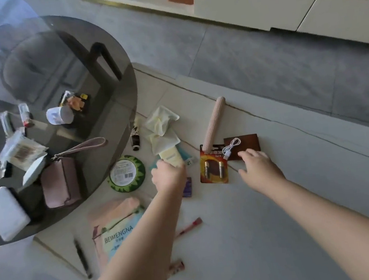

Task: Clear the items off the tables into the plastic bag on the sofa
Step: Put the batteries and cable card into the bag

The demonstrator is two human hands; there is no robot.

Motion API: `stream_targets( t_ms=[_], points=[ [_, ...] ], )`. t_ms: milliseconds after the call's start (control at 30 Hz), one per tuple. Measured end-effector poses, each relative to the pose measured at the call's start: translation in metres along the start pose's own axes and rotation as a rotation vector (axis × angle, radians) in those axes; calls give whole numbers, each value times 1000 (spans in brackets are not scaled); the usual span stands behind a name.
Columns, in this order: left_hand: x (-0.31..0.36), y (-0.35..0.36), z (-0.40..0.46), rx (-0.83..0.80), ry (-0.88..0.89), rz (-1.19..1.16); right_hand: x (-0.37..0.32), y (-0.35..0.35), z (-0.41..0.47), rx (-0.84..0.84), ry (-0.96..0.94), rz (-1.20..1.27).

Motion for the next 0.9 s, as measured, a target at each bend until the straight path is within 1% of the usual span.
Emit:
stream_targets(
  t_ms=[100, 200, 333, 467, 567, 667, 733, 833, 867, 900],
  points=[
    [5, 8, 25, 83, -49, -45, 13, 11, 26, -19, 29, -40],
    [8, 20, 42, 82, -46, -162, 20, 20, 51, 7, 52, -78],
    [2, 29, 50, 85, 5, -209, 20, 32, 71, -6, 56, -81],
    [-2, 35, 45, 40, 62, -169, 22, 33, 58, 39, 37, -197],
    [-8, 38, 33, 2, 67, -138, 20, 38, 36, 53, 4, -292],
    [-15, 37, 18, 35, 79, -118, 20, 44, 13, 48, -44, -350],
    [-18, 38, 5, 39, 100, -152, 23, 45, 5, 43, -61, -318],
    [-17, 50, -12, -89, 124, -255, 32, 29, -3, 158, -6, -115],
    [-13, 56, -17, -131, 147, -250, 36, 27, -4, 173, -1, -94],
    [-7, 62, -20, -160, 177, -216, 40, 27, -5, 147, -12, -115]
  ],
)
Point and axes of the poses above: each hand's wrist, its own z-axis towards the middle knuckle, its own y-axis out of the palm, x = y × z, the point moved 6 cm from there along z, towards the middle knuckle, and after that the axes turned 10 degrees about -y, right-handed, at the moved point
